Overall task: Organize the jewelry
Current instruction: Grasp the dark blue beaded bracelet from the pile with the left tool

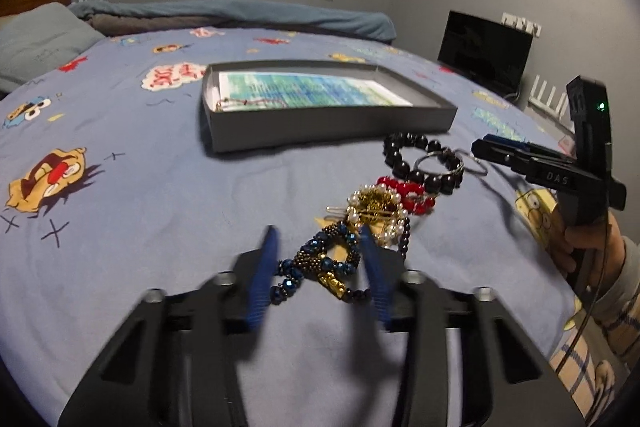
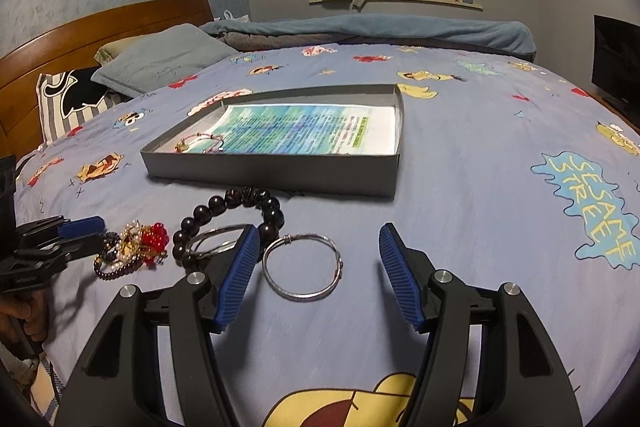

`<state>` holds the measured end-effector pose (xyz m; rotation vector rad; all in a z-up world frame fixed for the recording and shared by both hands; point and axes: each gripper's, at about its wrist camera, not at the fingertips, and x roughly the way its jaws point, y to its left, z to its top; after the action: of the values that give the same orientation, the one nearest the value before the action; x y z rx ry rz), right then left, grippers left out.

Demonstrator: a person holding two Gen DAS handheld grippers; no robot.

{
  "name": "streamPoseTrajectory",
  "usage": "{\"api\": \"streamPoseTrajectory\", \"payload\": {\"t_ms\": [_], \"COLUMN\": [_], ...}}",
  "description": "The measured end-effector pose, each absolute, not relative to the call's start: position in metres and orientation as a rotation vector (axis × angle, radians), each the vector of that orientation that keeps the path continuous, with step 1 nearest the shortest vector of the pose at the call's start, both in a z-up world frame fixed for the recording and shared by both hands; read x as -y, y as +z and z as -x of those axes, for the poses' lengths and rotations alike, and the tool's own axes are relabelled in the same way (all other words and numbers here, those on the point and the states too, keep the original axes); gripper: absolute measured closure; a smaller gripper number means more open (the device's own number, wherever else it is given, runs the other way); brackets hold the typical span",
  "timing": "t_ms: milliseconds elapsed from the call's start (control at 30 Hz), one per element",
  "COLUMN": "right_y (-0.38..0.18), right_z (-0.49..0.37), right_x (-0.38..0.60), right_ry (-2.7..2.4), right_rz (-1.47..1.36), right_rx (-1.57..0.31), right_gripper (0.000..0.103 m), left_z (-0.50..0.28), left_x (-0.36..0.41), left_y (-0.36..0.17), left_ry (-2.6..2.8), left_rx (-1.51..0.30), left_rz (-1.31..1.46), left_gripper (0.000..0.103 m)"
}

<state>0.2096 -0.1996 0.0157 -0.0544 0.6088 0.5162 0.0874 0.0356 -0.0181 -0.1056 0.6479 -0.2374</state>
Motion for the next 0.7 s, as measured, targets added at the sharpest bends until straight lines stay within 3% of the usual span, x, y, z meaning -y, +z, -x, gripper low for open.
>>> {"api": "streamPoseTrajectory", "payload": {"t_ms": [33, 133, 433, 700], "right_y": [0.015, 0.012, 0.003, 0.000], "right_z": [-0.209, -0.210, -0.220, -0.221], "right_x": [0.199, 0.195, 0.184, 0.180], "right_ry": [0.519, 0.523, 0.512, 0.504], "right_rz": [0.058, 0.073, 0.119, 0.145], "right_rx": [-0.616, -0.633, -0.706, -0.720], "right_gripper": [0.041, 0.041, 0.041, 0.040], "left_z": [-0.088, -0.087, -0.078, -0.082], "left_x": [-0.035, -0.037, -0.067, -0.078], "left_y": [-0.019, -0.020, -0.007, -0.014], "left_ry": [-0.235, -0.226, -0.188, -0.135], "left_rx": [-0.654, -0.651, -0.576, -0.617], "left_rz": [0.102, 0.117, 0.221, 0.220], "left_gripper": [0.081, 0.095, 0.095, 0.095]}}
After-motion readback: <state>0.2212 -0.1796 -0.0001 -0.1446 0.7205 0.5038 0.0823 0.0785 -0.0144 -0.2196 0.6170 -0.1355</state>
